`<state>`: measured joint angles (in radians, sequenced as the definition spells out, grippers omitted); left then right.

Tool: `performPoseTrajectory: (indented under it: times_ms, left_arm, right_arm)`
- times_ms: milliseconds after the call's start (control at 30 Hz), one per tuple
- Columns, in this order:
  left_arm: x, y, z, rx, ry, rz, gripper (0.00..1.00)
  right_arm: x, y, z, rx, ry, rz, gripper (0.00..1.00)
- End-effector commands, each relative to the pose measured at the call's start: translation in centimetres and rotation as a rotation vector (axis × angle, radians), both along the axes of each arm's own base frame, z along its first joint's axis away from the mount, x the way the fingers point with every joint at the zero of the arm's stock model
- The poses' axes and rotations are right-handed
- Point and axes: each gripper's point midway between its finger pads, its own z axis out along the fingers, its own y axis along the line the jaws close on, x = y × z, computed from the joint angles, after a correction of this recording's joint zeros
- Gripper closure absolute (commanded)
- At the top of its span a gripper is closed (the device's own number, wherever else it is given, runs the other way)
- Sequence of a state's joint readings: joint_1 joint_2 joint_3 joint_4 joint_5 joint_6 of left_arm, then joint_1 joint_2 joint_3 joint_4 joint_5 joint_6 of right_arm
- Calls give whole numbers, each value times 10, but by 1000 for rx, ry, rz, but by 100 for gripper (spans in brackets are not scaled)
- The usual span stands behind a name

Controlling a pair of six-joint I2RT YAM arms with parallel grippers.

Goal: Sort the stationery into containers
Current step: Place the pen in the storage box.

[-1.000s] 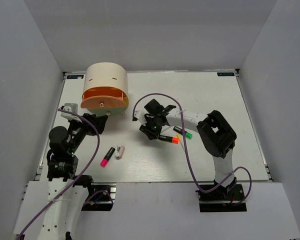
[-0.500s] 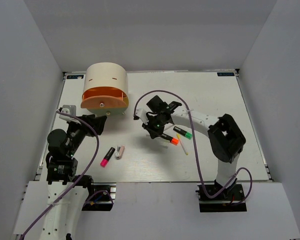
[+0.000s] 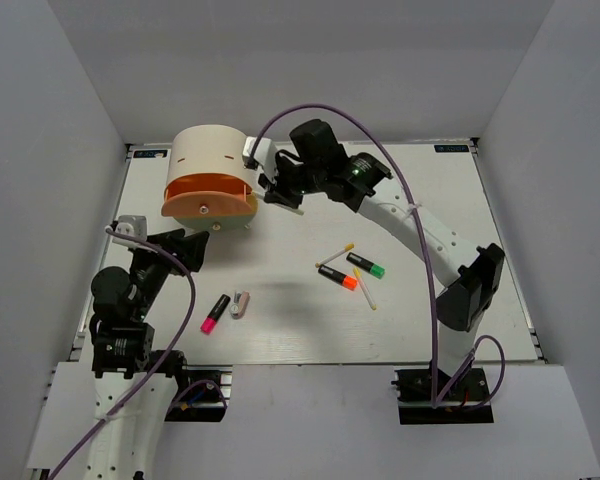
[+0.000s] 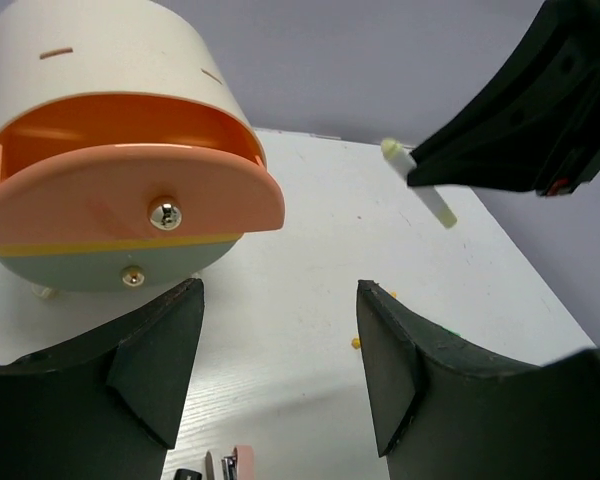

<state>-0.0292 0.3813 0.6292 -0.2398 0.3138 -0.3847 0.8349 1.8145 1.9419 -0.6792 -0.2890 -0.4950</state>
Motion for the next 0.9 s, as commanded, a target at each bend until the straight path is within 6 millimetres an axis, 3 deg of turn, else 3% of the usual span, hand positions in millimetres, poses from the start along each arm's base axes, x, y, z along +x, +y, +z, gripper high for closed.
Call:
performPoseTrajectory:
  times_ms: [0, 167, 300, 333, 467, 700, 733, 867]
  left_arm:
    - [-1, 9, 5, 6, -29, 52, 28]
    - [-4, 13, 10, 3, -52, 74, 28]
    - [-5, 15, 12, 3, -61, 83, 28]
    - [-5, 15, 12, 3, -61, 83, 28]
    - [-4, 17, 12, 3, -61, 94, 28]
    - [-2, 22, 10, 5, -52, 112, 28]
    - [-1, 22, 6, -3, -40, 111, 28]
    - [-1, 23, 6, -2, -40, 111, 28]
  right_arm:
    - [4, 25, 34, 78, -85, 49, 100]
    - [9, 53, 71, 190, -221, 125, 100]
    - [6, 70, 70, 232, -265, 194, 100]
    - [2, 73, 80, 249, -280, 215, 100]
    - [7, 90, 82, 244, -348, 269, 100]
    - [9, 109, 70, 253, -411, 350, 100]
    - [11, 116, 60, 248, -407, 370, 100]
    - [18, 128, 60, 260, -451, 379, 100]
